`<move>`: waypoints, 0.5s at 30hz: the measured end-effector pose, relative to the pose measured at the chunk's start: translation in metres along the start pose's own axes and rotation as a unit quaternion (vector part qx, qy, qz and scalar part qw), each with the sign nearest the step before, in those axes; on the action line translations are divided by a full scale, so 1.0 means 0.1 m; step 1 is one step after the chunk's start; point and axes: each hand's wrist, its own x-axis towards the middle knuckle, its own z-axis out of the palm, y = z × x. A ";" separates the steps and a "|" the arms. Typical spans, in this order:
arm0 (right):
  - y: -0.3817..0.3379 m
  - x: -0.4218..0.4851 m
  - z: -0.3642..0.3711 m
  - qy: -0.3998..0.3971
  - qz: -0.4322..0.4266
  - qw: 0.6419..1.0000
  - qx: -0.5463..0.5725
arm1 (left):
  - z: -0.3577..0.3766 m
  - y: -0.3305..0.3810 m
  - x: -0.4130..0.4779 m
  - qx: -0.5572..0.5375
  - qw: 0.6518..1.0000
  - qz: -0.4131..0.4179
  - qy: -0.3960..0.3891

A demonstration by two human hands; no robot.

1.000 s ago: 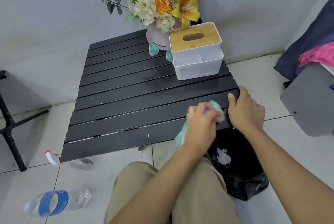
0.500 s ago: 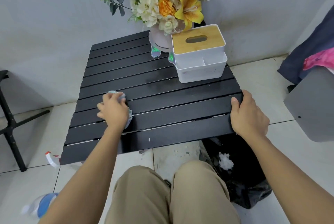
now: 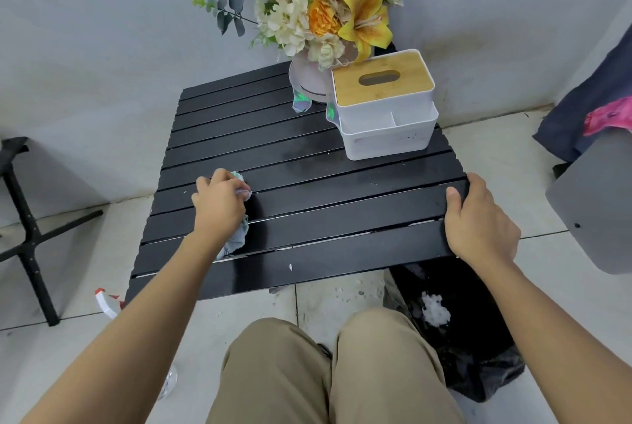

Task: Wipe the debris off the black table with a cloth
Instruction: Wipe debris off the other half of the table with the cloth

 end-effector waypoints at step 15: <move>-0.01 -0.02 -0.04 -0.001 -0.003 1.000 -0.002 | -0.44 -0.18 0.17 -0.313 0.941 -0.124 -0.031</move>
